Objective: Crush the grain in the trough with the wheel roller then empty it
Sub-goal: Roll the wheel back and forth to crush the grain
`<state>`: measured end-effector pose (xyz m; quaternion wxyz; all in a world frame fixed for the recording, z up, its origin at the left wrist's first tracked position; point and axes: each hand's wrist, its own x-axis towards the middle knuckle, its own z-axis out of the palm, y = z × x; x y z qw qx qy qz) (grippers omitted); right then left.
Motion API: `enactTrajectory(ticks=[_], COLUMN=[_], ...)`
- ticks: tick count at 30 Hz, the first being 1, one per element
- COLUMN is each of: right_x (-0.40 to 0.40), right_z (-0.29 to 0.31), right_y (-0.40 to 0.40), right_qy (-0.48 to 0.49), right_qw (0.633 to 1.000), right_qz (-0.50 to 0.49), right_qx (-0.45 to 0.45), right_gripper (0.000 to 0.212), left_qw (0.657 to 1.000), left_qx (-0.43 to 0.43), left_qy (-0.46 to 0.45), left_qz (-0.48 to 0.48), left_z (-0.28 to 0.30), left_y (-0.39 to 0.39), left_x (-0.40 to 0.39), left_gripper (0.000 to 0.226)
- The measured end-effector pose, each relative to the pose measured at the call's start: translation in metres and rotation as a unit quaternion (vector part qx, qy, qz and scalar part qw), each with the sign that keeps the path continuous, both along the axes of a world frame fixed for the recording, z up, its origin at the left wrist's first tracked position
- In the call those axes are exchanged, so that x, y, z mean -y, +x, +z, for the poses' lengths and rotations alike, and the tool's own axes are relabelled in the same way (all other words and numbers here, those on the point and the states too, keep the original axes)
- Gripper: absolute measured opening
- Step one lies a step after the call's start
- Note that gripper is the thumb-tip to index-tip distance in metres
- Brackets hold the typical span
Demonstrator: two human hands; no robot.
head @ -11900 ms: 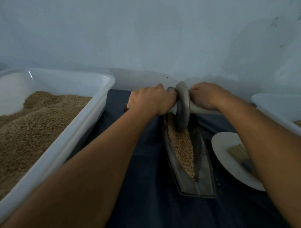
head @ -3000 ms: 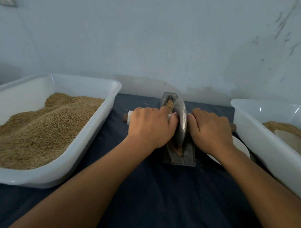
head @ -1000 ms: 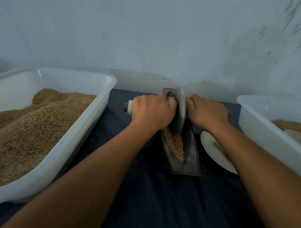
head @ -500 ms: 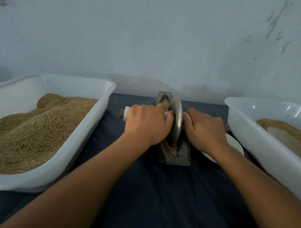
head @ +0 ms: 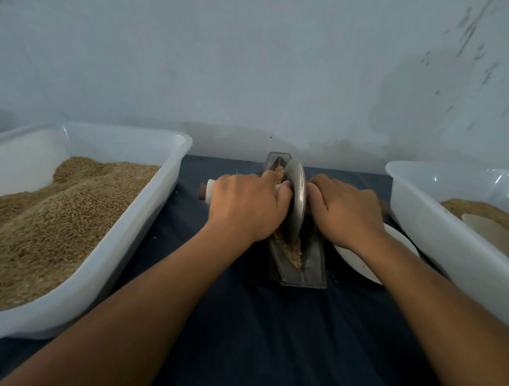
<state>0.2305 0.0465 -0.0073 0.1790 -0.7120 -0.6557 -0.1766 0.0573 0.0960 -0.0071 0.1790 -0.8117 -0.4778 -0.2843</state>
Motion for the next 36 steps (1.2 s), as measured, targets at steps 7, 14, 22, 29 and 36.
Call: enactTrajectory(ticks=[7,14,22,29,36], right_x=[-0.035,-0.062,-0.075,-0.086,-0.084], right_z=[0.007,0.014,0.018,0.023,0.018], right_y=[0.01,0.017,0.025,0.024,0.024], right_qy=[-0.053,-0.08,-0.106,-0.112,-0.098], right_qw=[0.998,0.995,0.991,0.989,0.99], right_qz=[-0.027,-0.049,-0.046,-0.049,-0.068], right_qx=[-0.021,-0.035,-0.071,-0.081,-0.078], right_gripper=[0.045,0.038,0.043,0.047,0.048], left_qw=[0.999,0.997,0.996,0.996,0.996], left_qx=[0.019,0.028,0.03,0.034,0.021], left_qy=[-0.035,-0.074,-0.084,-0.085,-0.083], left_qz=[0.012,0.01,0.013,0.018,0.012], left_z=[0.0,0.003,0.007,0.007,0.009], left_y=[0.01,0.021,0.031,0.034,0.034], left_x=[-0.028,-0.057,-0.074,-0.083,-0.079], left_gripper=[0.046,0.045,0.043,0.047,0.047])
